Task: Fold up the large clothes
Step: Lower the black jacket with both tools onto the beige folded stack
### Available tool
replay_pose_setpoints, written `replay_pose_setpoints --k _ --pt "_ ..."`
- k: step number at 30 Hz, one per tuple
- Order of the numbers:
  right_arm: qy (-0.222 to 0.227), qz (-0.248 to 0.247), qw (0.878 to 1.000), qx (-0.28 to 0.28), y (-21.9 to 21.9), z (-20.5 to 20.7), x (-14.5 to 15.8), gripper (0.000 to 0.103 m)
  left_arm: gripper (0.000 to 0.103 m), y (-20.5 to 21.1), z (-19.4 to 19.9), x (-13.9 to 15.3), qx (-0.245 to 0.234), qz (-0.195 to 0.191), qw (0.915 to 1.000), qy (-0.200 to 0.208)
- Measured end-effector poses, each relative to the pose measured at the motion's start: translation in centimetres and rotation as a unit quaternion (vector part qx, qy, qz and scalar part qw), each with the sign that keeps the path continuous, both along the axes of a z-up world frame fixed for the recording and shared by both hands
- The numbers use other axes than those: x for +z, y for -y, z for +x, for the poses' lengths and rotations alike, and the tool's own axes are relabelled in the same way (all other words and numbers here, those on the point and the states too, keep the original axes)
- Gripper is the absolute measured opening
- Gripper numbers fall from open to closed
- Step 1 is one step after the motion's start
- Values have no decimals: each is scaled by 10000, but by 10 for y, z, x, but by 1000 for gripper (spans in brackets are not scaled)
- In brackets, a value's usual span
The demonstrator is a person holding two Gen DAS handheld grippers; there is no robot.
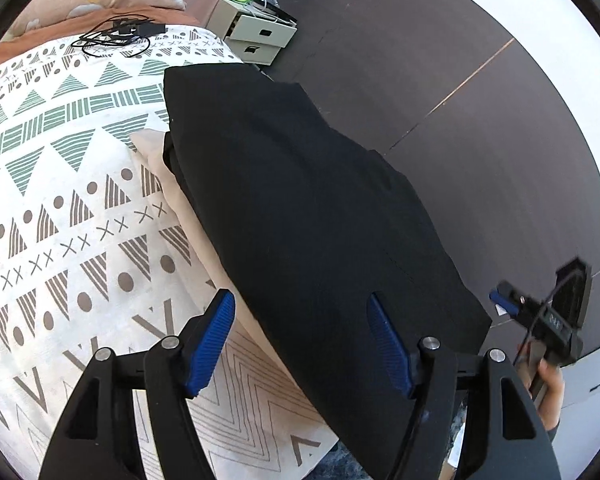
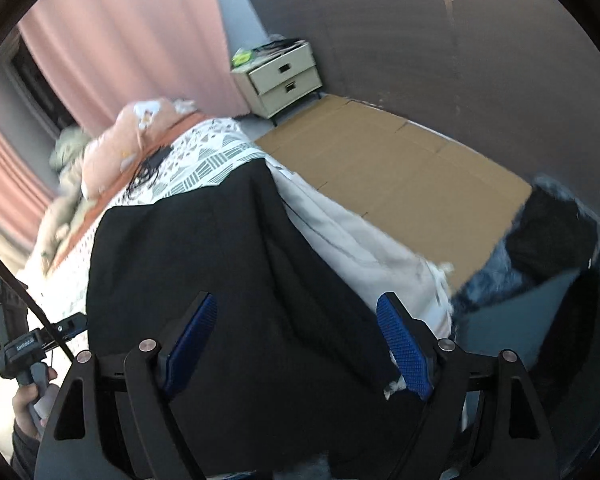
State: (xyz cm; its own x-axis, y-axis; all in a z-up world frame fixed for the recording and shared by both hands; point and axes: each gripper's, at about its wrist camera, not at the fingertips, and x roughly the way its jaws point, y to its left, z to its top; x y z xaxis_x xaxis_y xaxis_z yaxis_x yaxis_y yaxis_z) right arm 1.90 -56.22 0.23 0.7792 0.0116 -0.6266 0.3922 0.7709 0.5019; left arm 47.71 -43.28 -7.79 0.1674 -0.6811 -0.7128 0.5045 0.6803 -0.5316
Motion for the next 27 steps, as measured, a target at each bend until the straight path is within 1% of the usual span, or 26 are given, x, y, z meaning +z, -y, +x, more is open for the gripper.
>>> replay_pose_setpoints --k 1,4,6,7,8,10,12,13,14,16,17,19,22,24,27 --pt "78 101 9999 -85 -4 -15 -3 81 69 -5 -3 4 -12 -2 10000 8" --pt "223 303 9988 -326 -3 -53 -17 81 69 -10 -9 0 -60 7 10000 19" --pt "214 515 9969 -552 -2 -71 -33 81 69 -10 -14 -2 -91 18 10000 2" --pt "174 662 9956 -638 3 -72 -49 81 69 -10 -17 -3 -101 36 9999 -16" --pt "162 870 9942 -618 3 -77 -57 81 69 -10 -18 -5 -111 57 9999 -25" --pt "245 1032 9931 -503 1 -65 -66 81 69 -10 -24 -5 -128 94 9999 -11" --pt "396 1090 9926 -366 3 -62 -64 65 69 -9 -29 -6 -190 90 9998 2" --pt "488 1118 9921 -286 3 -59 -64 45 69 -8 -31 -7 -217 78 9997 -8" --pt "540 1119 9920 -236 4 -58 -62 27 69 -8 -33 -6 -227 72 9997 -20" --pt "515 990 9934 -252 6 -51 -58 12 69 -6 -36 -6 -230 58 9997 -57" --pt "593 966 9931 -310 11 -53 -53 8 69 -5 -36 -6 -233 53 9997 -62" --pt "653 928 9924 -479 19 -52 -51 6 69 -3 -40 -2 -251 54 9997 -32" --pt "550 968 9913 -705 31 -52 -56 6 69 0 -45 3 -274 26 9996 -9" --pt "499 1096 9896 -791 41 -52 -62 6 69 1 -47 5 -275 13 9996 15" --pt "500 1417 9853 -811 46 -56 -69 7 69 2 -50 7 -283 2 9996 54"
